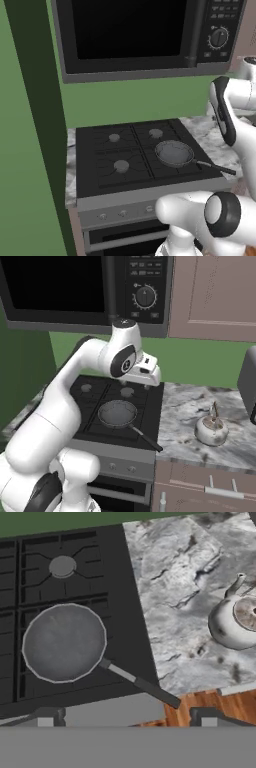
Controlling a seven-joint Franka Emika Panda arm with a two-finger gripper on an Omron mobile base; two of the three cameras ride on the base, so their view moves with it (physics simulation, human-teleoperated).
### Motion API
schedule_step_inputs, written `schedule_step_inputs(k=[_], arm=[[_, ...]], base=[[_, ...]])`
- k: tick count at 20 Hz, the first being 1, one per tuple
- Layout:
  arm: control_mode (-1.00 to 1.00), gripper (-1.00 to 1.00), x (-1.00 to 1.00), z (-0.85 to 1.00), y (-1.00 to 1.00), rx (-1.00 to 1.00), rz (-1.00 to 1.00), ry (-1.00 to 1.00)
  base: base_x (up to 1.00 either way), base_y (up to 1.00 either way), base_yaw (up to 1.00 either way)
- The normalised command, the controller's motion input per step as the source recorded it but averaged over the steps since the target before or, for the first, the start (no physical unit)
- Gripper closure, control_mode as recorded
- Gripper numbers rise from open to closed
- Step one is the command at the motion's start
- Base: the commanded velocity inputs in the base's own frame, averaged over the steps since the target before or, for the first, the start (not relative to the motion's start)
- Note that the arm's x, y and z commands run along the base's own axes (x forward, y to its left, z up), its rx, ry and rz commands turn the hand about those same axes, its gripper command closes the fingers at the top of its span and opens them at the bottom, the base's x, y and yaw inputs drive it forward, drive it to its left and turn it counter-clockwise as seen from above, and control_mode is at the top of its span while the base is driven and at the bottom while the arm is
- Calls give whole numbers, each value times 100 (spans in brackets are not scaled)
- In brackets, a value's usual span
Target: Pick the kettle from the counter and place it on a stove burner. Then turn the burner on.
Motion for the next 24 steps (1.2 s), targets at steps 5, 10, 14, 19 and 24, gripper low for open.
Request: schedule_step_inputs(k=[5,10,14,19,24], arm=[[-100,-100,0,-5,-100,0,-13,2],[-100,-100,0,-6,-100,0,-10,5],[-100,-100,0,-14,-98,0,-7,10],[-100,-100,8,-16,-80,0,-1,9],[-100,-100,21,-20,-16,-7,2,7]], base=[[0,0,0],[0,0,0],[0,0,0],[0,0,0],[0,0,0]])
